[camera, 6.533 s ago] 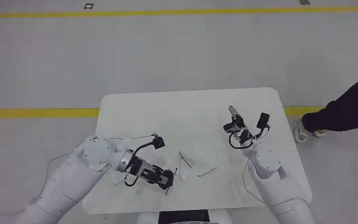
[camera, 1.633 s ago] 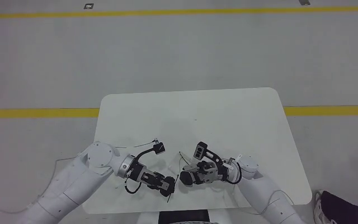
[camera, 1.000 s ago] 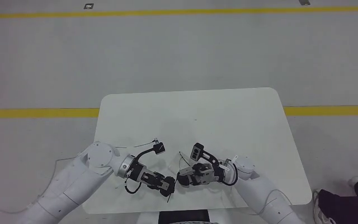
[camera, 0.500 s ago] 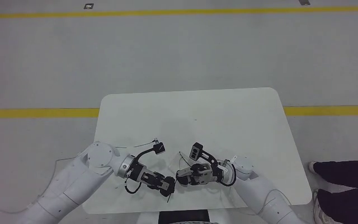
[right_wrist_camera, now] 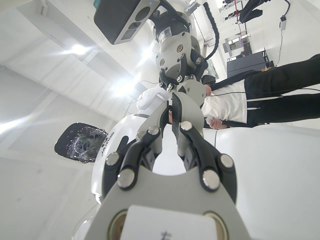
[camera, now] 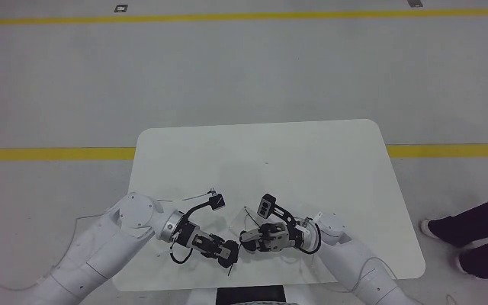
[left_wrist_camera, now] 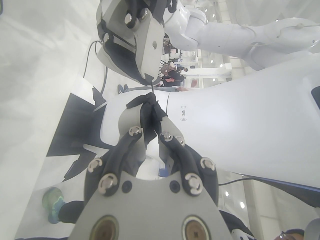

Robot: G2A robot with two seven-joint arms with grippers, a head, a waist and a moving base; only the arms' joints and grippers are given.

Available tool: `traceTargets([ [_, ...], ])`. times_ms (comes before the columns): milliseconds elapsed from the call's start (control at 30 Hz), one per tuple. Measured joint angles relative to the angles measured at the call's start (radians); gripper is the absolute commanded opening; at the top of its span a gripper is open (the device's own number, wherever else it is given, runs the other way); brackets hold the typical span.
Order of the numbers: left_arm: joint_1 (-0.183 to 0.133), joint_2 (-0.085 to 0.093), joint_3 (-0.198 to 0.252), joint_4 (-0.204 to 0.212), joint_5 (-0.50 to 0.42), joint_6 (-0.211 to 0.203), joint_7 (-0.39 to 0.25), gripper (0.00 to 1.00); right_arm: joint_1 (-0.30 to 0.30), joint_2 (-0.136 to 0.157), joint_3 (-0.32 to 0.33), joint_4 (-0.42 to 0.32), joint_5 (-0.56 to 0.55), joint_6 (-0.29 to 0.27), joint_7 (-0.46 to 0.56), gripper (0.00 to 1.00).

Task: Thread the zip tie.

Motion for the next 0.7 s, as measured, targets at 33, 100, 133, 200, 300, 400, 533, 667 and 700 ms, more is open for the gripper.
traceTargets([
  [33,0.000,0.000,0.000,0.000,0.000,0.000,0.000,0.00,0.000,0.000,-0.001,0.000,0.000,-0.001,0.000,0.00],
  [100,0.000,0.000,0.000,0.000,0.000,0.000,0.000,0.00,0.001,0.001,-0.001,0.000,-0.001,-0.002,0.001,0.00],
  [133,0.000,0.000,0.000,0.000,0.000,0.000,0.000,0.00,0.001,0.001,-0.002,-0.001,-0.001,-0.002,0.000,0.00],
  [200,0.000,0.000,0.000,0.000,0.000,0.000,0.000,0.00,0.002,0.001,-0.003,-0.001,-0.003,-0.004,0.000,0.00],
  [300,0.000,0.000,0.000,0.000,0.000,0.000,0.000,0.00,0.002,0.003,-0.003,-0.002,-0.011,-0.009,-0.005,0.00],
  [400,0.000,0.000,0.000,0.000,0.000,0.000,0.000,0.51,0.000,0.005,0.002,-0.004,-0.022,-0.026,-0.017,0.00],
  [533,0.000,0.000,0.000,0.000,0.000,0.000,0.000,1.00,-0.009,0.008,0.019,-0.016,-0.039,-0.072,-0.061,0.00],
  [667,0.000,0.000,0.000,0.000,0.000,0.000,0.000,1.00,-0.018,0.011,0.034,-0.023,-0.033,-0.096,-0.082,0.00],
  [700,0.000,0.000,0.000,0.000,0.000,0.000,0.000,1.00,-0.021,0.012,0.037,-0.025,-0.030,-0.102,-0.088,0.00],
])
